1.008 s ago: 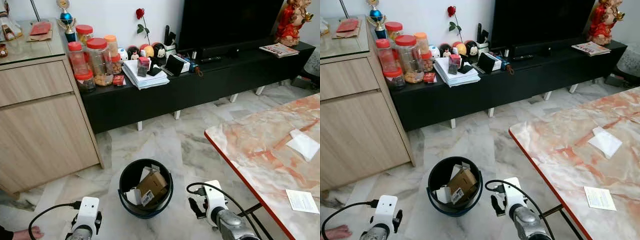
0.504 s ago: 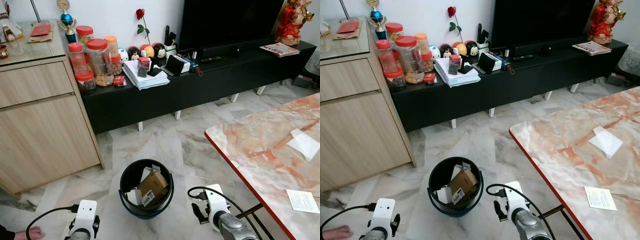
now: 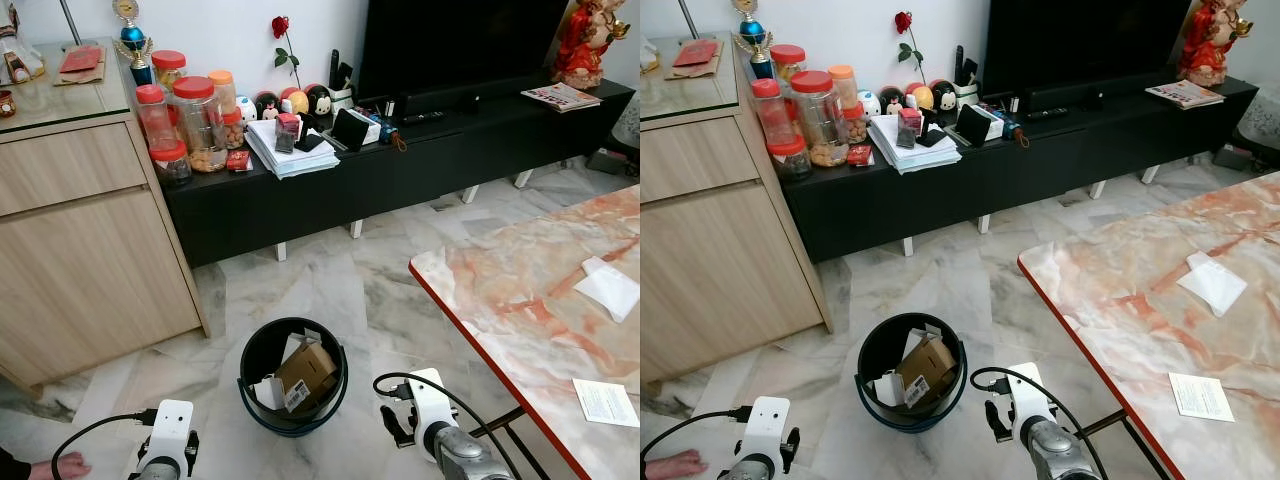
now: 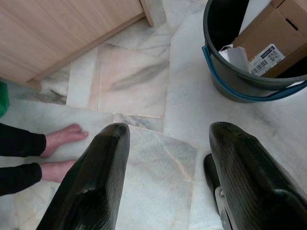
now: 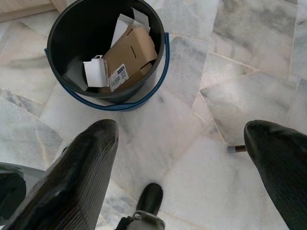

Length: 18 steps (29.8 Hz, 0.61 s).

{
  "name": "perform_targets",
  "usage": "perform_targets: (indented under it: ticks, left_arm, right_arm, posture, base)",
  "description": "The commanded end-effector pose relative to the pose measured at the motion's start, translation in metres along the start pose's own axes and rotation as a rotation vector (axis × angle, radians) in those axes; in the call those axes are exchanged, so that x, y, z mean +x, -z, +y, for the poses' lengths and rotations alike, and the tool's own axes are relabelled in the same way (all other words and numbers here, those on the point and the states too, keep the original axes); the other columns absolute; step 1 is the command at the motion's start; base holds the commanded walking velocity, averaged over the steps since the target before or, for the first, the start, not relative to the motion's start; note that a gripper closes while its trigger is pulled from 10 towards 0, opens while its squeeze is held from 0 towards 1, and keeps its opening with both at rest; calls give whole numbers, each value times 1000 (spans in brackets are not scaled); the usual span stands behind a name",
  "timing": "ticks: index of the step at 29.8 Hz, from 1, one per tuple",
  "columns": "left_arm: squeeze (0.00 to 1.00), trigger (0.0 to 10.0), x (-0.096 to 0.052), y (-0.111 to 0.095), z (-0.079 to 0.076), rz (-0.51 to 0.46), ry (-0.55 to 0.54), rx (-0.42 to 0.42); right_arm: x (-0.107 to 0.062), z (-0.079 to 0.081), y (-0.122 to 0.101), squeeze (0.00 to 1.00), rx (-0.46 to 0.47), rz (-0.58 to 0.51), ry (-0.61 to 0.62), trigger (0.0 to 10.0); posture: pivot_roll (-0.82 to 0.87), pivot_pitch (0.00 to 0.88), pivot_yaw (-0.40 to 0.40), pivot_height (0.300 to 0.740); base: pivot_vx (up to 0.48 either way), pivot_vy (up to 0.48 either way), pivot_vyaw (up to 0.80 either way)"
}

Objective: Picking trash to rubbish bin

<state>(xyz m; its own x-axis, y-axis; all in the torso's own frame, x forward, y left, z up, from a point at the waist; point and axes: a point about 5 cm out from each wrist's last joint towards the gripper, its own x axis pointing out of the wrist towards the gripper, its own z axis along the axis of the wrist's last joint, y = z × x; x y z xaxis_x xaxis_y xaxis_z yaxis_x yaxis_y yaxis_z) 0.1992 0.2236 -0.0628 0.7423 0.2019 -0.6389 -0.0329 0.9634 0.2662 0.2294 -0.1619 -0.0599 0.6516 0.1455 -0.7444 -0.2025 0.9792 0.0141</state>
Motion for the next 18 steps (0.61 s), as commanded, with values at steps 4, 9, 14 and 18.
perform_targets:
  ticks: [4, 9, 14, 18]
  left_arm:
    - [0, 10000, -1, 6, 2, 30, -1, 2]
    - [0, 10000, -1, 7, 2, 32, 0, 5]
    - [0, 10000, -2, 8, 2, 35, 1, 6]
    - [0, 10000, -2, 8, 3, 35, 1, 8]
  right_arm:
    - [0, 0, 1, 0, 9, -2, -3, 10000]
    - [0, 2, 3, 0, 0, 12, -7, 10000]
    - [0, 3, 4, 0, 0, 12, -14, 10000]
    - [0, 2, 4, 0, 2, 5, -11, 10000]
  posture:
    - [-8, 0, -25, 740]
    - [-7, 0, -25, 740]
    - [-8, 0, -24, 740]
    - [-8, 0, -24, 740]
  base:
    - [0, 0, 0]
    - [0, 0, -570]
    - [0, 0, -706]
    - [0, 0, 0]
